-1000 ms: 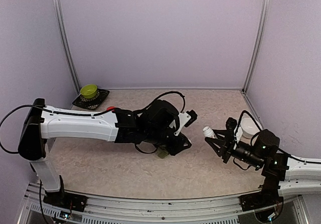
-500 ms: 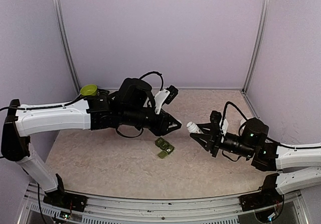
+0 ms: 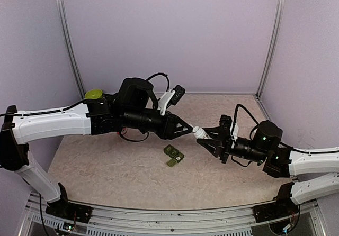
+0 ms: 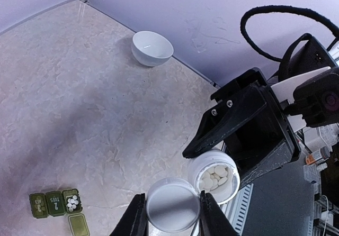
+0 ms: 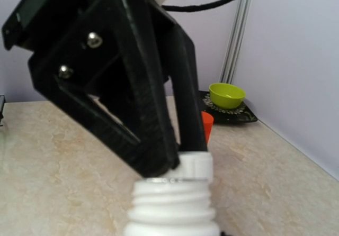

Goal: Sort the pills into containers
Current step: Screw the lid of the pill bottle onto the pill bottle.

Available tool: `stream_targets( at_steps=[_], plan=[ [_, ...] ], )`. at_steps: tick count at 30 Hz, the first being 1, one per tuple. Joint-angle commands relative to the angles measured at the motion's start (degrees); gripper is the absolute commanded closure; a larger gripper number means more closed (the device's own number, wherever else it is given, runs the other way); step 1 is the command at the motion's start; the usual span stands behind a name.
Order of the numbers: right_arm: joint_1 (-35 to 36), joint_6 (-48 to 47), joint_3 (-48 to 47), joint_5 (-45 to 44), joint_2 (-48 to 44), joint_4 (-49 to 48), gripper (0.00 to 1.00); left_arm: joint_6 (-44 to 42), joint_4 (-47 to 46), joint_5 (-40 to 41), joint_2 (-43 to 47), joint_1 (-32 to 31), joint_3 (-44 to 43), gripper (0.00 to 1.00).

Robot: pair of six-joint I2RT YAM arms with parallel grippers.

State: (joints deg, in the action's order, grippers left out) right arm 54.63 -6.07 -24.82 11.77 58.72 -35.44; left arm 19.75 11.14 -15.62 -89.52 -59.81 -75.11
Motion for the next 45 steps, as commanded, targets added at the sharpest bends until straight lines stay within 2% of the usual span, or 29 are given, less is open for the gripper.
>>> stream_targets(
  at_steps=[1, 14, 33, 45],
  plan=[
    [0.6, -0.5, -0.8, 1.4, -0.9, -2.5, 1.00, 1.1, -3.5, -2.6, 2.0, 0.0, 0.4, 0.80],
    [0.6, 0.6, 0.4, 1.0, -0.9, -3.9, 1.00, 1.1, -4.8, -1.2, 3.5, 0.2, 0.6, 0.80],
    [0.6, 0.5, -1.6, 0.1, 0.7, -3.4, 1.00, 4.4, -8.3, -5.4, 1.6, -0.9, 1.3, 0.80],
    [0.6, 0.4, -2.0, 0.3, 0.3, -3.5, 1.00, 3.8, -7.2, -3.2, 0.1, -1.6, 1.0, 0.80]
  ],
)
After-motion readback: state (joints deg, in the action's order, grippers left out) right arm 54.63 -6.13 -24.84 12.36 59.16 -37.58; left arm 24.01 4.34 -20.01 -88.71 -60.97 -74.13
